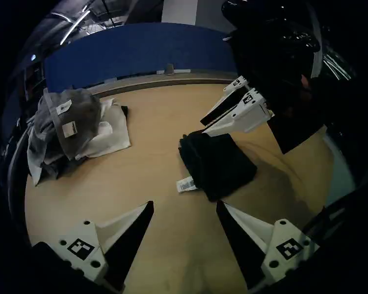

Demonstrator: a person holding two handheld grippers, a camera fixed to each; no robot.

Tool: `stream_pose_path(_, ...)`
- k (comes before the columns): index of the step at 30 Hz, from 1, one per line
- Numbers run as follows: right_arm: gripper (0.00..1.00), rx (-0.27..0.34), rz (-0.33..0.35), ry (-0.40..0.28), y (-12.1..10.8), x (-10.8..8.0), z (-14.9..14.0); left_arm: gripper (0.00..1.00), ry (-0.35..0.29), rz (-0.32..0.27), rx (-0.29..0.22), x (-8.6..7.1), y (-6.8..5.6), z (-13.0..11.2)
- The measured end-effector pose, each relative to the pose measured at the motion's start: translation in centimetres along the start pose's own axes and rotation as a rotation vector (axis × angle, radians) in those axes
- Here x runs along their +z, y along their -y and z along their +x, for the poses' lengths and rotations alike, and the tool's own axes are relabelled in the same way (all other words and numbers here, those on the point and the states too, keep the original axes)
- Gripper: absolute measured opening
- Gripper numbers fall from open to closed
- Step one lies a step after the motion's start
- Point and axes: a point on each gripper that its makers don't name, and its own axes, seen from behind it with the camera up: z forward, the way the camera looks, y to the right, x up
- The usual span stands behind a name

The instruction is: Fold towel

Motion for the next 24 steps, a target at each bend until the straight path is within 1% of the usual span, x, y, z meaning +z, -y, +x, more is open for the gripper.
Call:
stream_pose_path(1,0.5,-0.002,-0.004,-0.001,-0.1,0.0,0.0,0.95,0.0,0.0,0.0,0.0,0.0,0.0)
stream_pose_path(2,0.55,-0.003,-0.007,-0.002,-0.1,0.0,0.0,0.95,-0.001,0.0,0.0,-0.1,0.1,0.0)
stream_pose_path(4,0.56,-0.006,-0.011,-0.002,-0.1,-0.1,0.0,0.95,-0.001,0.0,0.001,-0.1,0.1,0.0)
stream_pose_path(7,0.67,-0.009,-0.015,0.0,-0.2,-0.1,-0.1,0.95,-0.002,0.001,0.003,-0.1,0.1,0.1)
stream_pose_path(8,0.71,-0.01,-0.016,0.0,-0.2,-0.1,-0.1,0.95,-0.002,0.001,0.003,-0.1,0.1,0.1)
stream_pose_path(10,0.85,-0.013,-0.024,0.0,-0.3,-0.2,-0.2,0.95,-0.002,0.001,0.004,-0.2,0.1,0.1)
stream_pose_path(12,0.95,-0.018,-0.033,-0.001,-0.3,-0.2,-0.3,0.95,-0.003,0.0,0.004,-0.2,0.1,0.1)
stream_pose_path(15,1.0,-0.026,-0.036,0.003,-0.2,-0.4,-0.6,0.95,-0.005,0.0,0.006,-0.2,0.0,0.2)
stream_pose_path(20,1.0,-0.024,-0.042,0.004,0.0,-1.1,-1.3,0.95,-0.007,0.001,0.007,-0.4,0.0,0.2)
stream_pose_path(24,1.0,-0.007,-0.043,0.003,0.1,-1.7,-2.0,0.95,-0.009,0.002,0.007,-0.6,-0.1,0.2)
